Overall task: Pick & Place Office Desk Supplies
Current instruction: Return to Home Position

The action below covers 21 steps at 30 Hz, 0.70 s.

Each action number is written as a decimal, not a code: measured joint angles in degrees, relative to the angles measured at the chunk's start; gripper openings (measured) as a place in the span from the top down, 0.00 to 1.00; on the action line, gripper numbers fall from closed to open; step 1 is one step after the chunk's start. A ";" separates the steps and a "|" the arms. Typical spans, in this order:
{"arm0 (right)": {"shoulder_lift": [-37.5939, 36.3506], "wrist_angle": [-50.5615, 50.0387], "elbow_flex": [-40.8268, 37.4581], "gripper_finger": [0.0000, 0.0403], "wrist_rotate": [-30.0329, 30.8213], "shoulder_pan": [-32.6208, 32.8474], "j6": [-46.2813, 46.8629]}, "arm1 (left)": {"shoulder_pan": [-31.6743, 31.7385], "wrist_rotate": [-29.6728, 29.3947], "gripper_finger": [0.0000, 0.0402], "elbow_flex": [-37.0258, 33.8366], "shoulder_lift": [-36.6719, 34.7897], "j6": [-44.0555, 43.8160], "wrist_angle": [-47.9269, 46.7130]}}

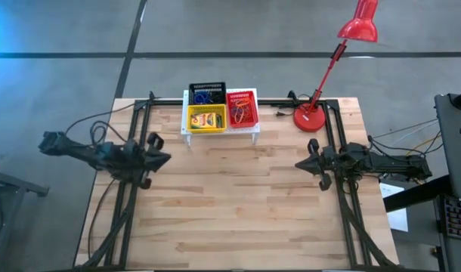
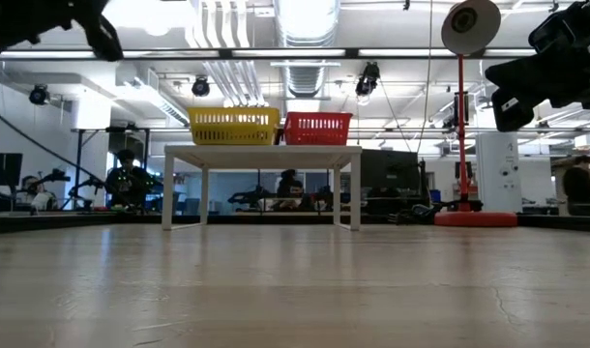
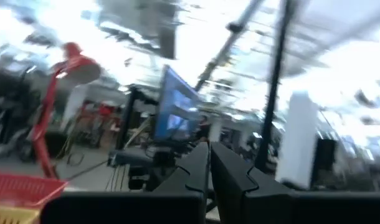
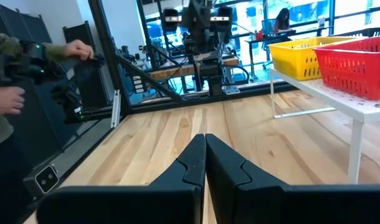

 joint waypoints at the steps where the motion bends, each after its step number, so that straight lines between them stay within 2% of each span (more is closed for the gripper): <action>1: 0.02 -0.02 0.00 0.98 0.00 0.00 0.06 | 0.65 2.05 0.94 -0.92 -2.15 1.85 -1.30; 6: 0.02 -0.02 0.00 0.98 -0.02 0.00 0.05 | 6.07 6.01 0.94 -6.24 -11.10 2.27 -4.52; 14: 0.02 -0.02 0.00 0.98 -0.04 0.01 -0.02 | 15.66 16.02 0.95 -6.20 -23.34 2.37 -24.58; 21: -0.02 -0.02 0.00 0.98 -0.08 0.01 -0.02 | 16.95 20.65 0.95 -6.22 -23.68 0.96 -37.61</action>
